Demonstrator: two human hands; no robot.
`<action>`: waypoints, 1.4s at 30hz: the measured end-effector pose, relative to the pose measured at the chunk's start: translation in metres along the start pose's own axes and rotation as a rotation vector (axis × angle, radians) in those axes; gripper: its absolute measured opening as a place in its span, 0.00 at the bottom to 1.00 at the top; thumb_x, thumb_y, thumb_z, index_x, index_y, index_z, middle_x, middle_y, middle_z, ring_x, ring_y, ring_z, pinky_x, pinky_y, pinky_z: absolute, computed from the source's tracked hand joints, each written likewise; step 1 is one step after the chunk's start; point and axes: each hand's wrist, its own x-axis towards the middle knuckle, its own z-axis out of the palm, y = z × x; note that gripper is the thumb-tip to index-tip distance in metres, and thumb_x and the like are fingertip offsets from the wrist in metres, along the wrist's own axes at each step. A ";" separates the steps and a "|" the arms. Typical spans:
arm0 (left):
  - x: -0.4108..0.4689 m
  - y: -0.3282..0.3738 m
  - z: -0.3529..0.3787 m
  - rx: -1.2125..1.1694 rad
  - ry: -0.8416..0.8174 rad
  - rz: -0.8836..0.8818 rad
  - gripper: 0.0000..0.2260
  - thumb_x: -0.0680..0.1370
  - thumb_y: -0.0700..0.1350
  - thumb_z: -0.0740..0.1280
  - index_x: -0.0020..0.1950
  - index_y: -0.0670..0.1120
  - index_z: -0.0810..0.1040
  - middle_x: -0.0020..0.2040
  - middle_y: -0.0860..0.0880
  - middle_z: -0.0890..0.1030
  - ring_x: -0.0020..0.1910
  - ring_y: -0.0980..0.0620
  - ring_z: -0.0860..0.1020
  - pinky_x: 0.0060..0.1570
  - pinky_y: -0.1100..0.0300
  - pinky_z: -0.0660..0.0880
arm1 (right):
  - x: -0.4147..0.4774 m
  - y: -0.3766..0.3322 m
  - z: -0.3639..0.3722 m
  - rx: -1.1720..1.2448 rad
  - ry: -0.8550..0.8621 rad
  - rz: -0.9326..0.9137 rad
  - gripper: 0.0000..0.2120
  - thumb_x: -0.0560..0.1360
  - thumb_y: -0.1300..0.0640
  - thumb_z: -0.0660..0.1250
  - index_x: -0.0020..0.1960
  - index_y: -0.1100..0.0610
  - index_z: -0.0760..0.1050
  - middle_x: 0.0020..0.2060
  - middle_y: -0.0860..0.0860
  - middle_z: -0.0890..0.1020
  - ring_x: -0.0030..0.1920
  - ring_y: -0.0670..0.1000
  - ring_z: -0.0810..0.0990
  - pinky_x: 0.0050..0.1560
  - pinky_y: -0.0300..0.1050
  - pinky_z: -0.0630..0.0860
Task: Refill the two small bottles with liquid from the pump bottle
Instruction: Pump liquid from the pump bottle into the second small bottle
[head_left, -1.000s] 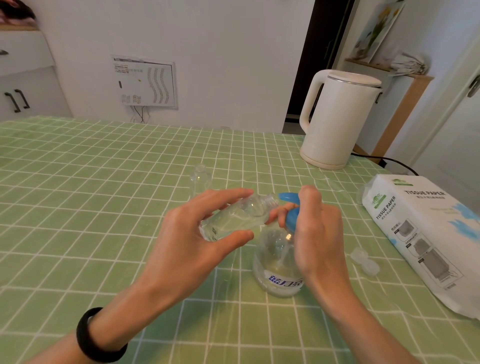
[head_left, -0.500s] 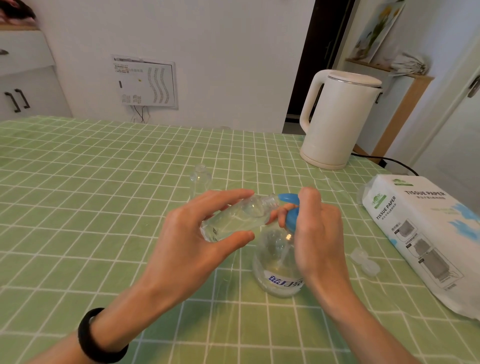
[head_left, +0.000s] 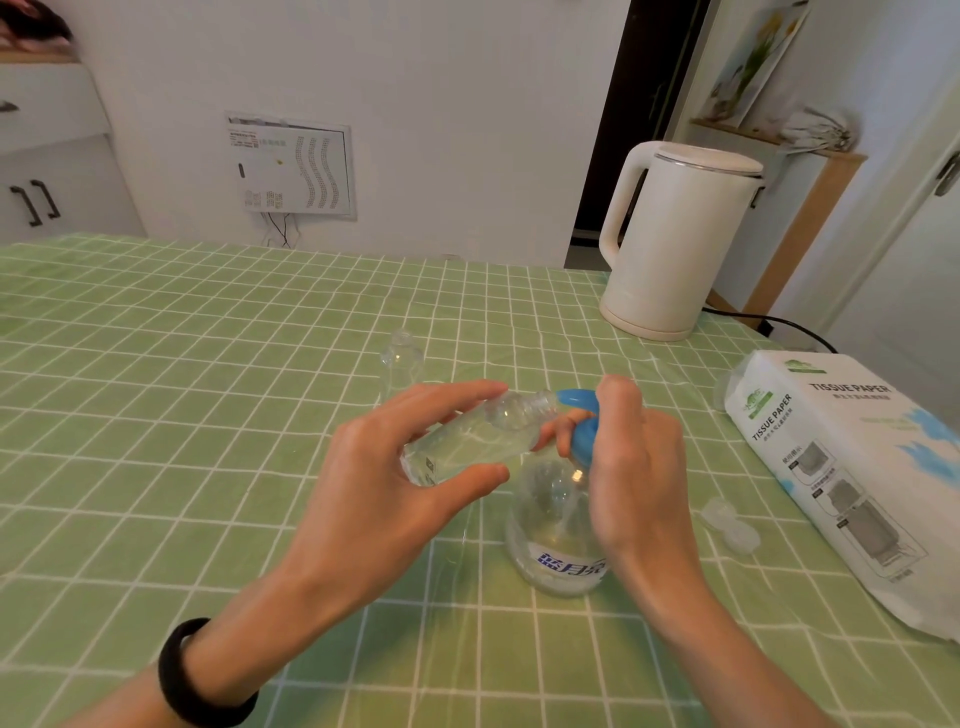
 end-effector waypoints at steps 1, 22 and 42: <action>0.000 0.000 0.000 0.000 0.004 0.000 0.24 0.72 0.50 0.81 0.67 0.59 0.82 0.59 0.65 0.84 0.60 0.59 0.82 0.57 0.71 0.74 | 0.000 0.000 0.000 -0.001 -0.006 -0.002 0.28 0.75 0.41 0.50 0.30 0.60 0.72 0.33 0.48 0.87 0.35 0.44 0.83 0.38 0.49 0.72; -0.001 -0.002 0.001 -0.002 0.004 0.018 0.24 0.72 0.50 0.79 0.67 0.61 0.81 0.60 0.66 0.84 0.60 0.58 0.82 0.57 0.69 0.76 | -0.001 0.000 0.001 0.002 0.010 0.016 0.29 0.77 0.40 0.50 0.28 0.56 0.73 0.33 0.46 0.87 0.35 0.45 0.83 0.38 0.48 0.72; -0.001 -0.004 0.002 -0.012 0.014 0.000 0.24 0.71 0.53 0.78 0.67 0.62 0.81 0.60 0.66 0.84 0.61 0.57 0.83 0.58 0.58 0.80 | 0.000 -0.001 0.000 0.013 -0.003 0.025 0.32 0.73 0.35 0.49 0.30 0.59 0.73 0.33 0.47 0.87 0.35 0.44 0.83 0.38 0.49 0.73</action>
